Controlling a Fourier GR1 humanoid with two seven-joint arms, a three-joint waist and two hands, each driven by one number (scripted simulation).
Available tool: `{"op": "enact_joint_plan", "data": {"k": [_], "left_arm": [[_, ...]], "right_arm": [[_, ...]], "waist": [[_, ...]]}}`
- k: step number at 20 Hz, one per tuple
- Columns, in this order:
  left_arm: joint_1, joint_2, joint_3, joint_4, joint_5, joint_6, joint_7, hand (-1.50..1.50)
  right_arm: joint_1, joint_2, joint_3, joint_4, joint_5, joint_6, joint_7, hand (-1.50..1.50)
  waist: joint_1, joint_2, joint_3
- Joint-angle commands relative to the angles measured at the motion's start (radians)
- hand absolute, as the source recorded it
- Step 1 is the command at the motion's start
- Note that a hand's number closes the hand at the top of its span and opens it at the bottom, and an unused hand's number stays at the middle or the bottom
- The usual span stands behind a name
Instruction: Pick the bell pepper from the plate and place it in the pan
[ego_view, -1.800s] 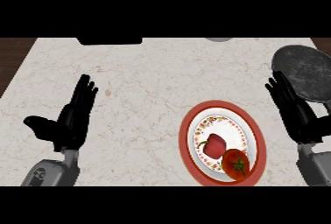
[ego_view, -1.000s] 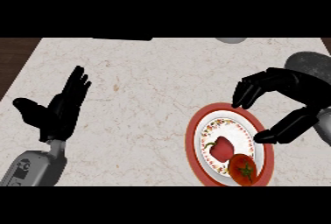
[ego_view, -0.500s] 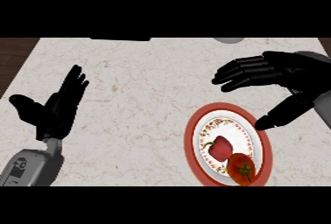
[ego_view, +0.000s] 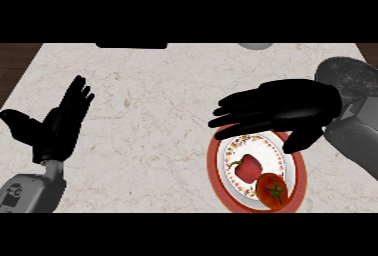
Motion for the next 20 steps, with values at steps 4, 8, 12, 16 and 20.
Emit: {"op": "enact_joint_plan", "data": {"k": [4, 8, 12, 16, 20], "left_arm": [[0.006, -0.024, 0.0, -0.014, -0.01, 0.015, 0.006, 0.0], [0.078, -0.001, 0.016, -0.06, -0.013, -0.019, -0.002, 0.0], [0.049, -0.018, 0.01, -0.091, -0.033, 0.006, 0.043, 0.0], [0.042, -0.015, 0.048, -0.012, -0.033, -0.038, -0.012, 0.0], [0.022, -0.006, 0.086, -0.007, -0.021, -0.074, 0.018, 0.0]], "right_arm": [[-0.061, -0.056, 0.193, -0.019, 0.261, 0.07, -0.027, -1.5], [-0.074, -0.029, 0.185, 0.008, 0.319, 0.064, -0.067, -1.5], [0.013, -0.088, 0.198, -0.102, 0.424, -0.031, -0.054, -1.5], [0.111, -0.144, 0.159, -0.228, 0.512, -0.117, 0.0, -1.5], [0.167, -0.099, 0.094, -0.26, 0.577, -0.082, 0.003, -1.5]], "waist": [[-0.011, -0.003, -0.001], [-0.01, -0.004, 0.0], [-0.022, -0.007, 0.001], [-0.035, -0.007, 0.0], [-0.029, -0.005, 0.0]]}}
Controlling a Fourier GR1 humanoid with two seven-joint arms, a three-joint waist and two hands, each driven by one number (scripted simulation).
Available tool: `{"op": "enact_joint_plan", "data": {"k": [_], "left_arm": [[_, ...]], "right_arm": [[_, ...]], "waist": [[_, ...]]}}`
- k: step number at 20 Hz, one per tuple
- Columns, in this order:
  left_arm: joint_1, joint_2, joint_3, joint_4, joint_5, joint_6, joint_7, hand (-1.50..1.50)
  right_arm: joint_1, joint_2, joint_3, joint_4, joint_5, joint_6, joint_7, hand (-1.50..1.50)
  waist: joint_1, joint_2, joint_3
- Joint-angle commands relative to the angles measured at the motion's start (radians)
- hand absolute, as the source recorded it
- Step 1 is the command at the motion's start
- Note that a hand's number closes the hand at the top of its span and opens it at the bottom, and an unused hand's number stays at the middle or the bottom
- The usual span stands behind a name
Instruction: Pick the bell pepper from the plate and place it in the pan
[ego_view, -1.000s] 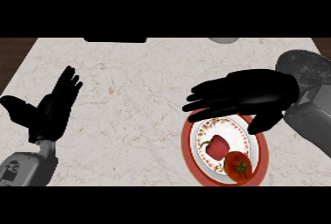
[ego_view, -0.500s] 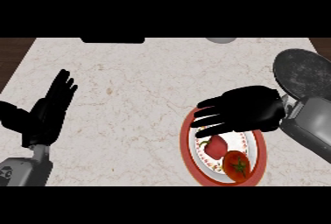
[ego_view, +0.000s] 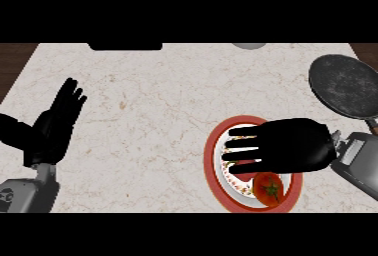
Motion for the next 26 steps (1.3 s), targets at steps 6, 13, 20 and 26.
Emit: {"op": "enact_joint_plan", "data": {"k": [6, 13, 20, 26], "left_arm": [[0.021, -0.002, 0.044, -0.063, -0.014, -0.028, 0.052, 0.0], [0.003, -0.06, 0.034, 0.009, -0.064, -0.033, 0.012, 0.0], [0.034, -0.067, 0.059, -0.069, -0.076, -0.049, 0.056, 0.0], [0.005, -0.071, 0.075, -0.075, -0.098, -0.053, 0.098, 0.0]], "right_arm": [[0.166, 0.082, -0.071, -0.139, 0.129, 0.079, 0.021, -1.5], [0.215, 0.219, -0.047, -0.082, 0.314, 0.088, 0.096, -1.5], [0.215, 0.299, -0.13, -0.059, 0.361, 0.168, 0.025, -1.5], [0.283, 0.344, -0.082, -0.01, 0.507, 0.095, 0.045, -1.5]], "waist": [[0.004, 0.0, 0.0], [0.006, 0.002, 0.0], [0.007, 0.001, 0.0], [0.006, 0.001, 0.0]]}}
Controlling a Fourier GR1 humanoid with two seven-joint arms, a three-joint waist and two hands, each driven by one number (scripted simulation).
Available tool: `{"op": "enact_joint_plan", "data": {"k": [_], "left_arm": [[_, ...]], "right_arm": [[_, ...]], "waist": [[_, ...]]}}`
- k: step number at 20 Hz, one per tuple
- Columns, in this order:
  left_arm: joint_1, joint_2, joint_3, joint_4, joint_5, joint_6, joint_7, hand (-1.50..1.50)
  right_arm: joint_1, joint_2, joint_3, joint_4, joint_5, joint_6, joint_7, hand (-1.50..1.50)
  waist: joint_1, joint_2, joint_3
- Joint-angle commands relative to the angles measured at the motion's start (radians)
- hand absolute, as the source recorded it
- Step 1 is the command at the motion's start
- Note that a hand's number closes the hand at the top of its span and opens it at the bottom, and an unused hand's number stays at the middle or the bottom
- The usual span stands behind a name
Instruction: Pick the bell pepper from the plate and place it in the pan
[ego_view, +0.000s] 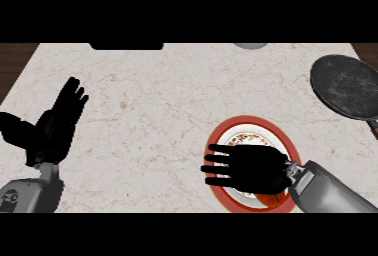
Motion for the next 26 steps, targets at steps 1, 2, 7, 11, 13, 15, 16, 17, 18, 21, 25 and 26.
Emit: {"op": "enact_joint_plan", "data": {"k": [1, 2, 7, 11, 13, 15, 16, 17, 18, 21, 25, 26], "left_arm": [[0.028, -0.01, -0.007, -0.033, -0.036, -0.004, 0.005, 0.0], [-0.028, 0.005, 0.034, -0.005, 0.009, -0.035, 0.037, 0.0], [-0.007, -0.036, 0.032, 0.064, -0.023, -0.044, -0.042, 0.0], [-0.001, -0.047, 0.017, -0.015, -0.043, -0.026, 0.021, 0.0], [0.041, -0.08, -0.013, -0.042, -0.082, -0.004, -0.005, 0.0], [0.035, -0.068, 0.011, 0.006, -0.092, -0.013, -0.046, 0.0], [0.014, -0.022, 0.044, -0.078, -0.026, -0.048, 0.094, 0.0], [-0.023, -0.042, 0.052, -0.004, -0.041, -0.041, 0.042, 0.0], [-0.002, -0.058, 0.042, 0.025, -0.064, -0.037, -0.01, 0.0], [-0.001, -0.052, 0.046, -0.034, -0.059, -0.039, 0.031, 0.0], [-0.023, -0.052, 0.054, 0.001, -0.066, -0.057, 0.015, 0.0], [-0.055, -0.027, 0.084, 0.036, -0.042, -0.081, 0.035, 0.0]], "right_arm": [[-0.008, 0.022, -0.036, 0.067, 0.053, -0.001, -0.076, -1.5], [0.036, 0.049, -0.015, 0.017, 0.074, 0.015, -0.045, -1.5], [0.017, 0.117, -0.059, 0.208, 0.101, -0.113, -0.107, -1.5], [0.022, 0.212, -0.032, 0.256, 0.16, -0.078, -0.089, -1.5], [0.066, 0.177, -0.04, 0.178, 0.173, -0.037, -0.095, -1.5], [0.109, 0.206, 0.011, 0.226, 0.231, -0.074, -0.049, -1.5], [0.011, 0.249, -0.031, 0.337, 0.227, -0.091, -0.102, -1.5], [0.055, 0.217, -0.034, 0.304, 0.219, -0.097, -0.137, 1.5], [0.052, 0.231, -0.023, 0.337, 0.232, -0.154, -0.153, 1.5], [0.071, 0.233, -0.034, 0.342, 0.229, -0.205, -0.197, 1.5], [-0.004, 0.303, -0.095, 0.405, 0.204, -0.164, -0.241, 1.5], [0.077, 0.278, -0.05, 0.355, 0.238, -0.194, -0.221, 1.5]], "waist": [[0.002, 0.0, 0.0], [-0.002, 0.0, 0.0], [0.0, 0.001, 0.0], [0.002, 0.0, 0.0], [-0.002, -0.001, 0.0], [-0.002, 0.0, 0.0], [0.006, 0.0, 0.0], [0.0, 0.001, 0.0], [0.001, 0.001, 0.0], [0.001, 0.001, 0.0], [0.004, 0.002, 0.0], [-0.002, 0.001, 0.0]]}}
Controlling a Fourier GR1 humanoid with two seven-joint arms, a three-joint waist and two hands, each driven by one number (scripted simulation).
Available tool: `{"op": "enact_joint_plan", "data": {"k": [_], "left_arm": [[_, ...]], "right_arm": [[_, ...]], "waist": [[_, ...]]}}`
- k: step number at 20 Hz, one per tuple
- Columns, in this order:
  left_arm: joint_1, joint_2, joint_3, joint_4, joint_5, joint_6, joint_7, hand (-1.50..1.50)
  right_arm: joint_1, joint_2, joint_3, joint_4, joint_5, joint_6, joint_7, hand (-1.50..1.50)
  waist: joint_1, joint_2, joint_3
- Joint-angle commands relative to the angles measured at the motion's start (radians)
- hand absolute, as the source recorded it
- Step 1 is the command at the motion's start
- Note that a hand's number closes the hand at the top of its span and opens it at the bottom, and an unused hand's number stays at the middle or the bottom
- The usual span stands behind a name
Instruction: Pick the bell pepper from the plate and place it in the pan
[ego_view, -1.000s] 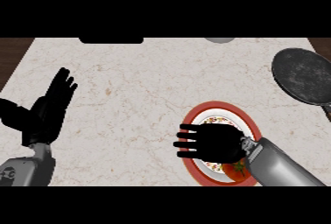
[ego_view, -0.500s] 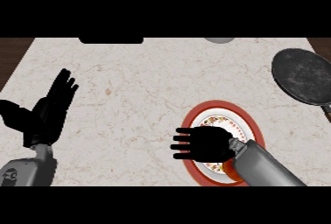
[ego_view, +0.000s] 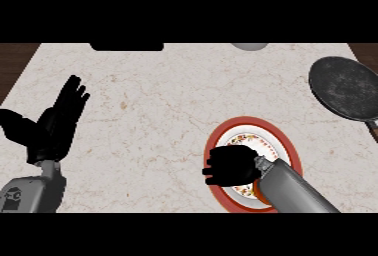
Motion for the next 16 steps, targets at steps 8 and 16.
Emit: {"op": "enact_joint_plan", "data": {"k": [8, 16], "left_arm": [[0.03, 0.012, 0.035, -0.018, 0.019, -0.042, 0.004, 0.0], [0.07, 0.013, 0.067, -0.004, -0.006, 0.006, -0.028, 0.0]], "right_arm": [[0.052, -0.039, -0.131, -0.078, -0.136, -0.021, -0.144, 1.5], [0.122, 0.053, -0.653, 0.03, -0.212, 0.084, 0.542, 1.5]], "waist": [[-0.007, 0.008, 0.006], [-0.103, -0.007, 0.005]]}}
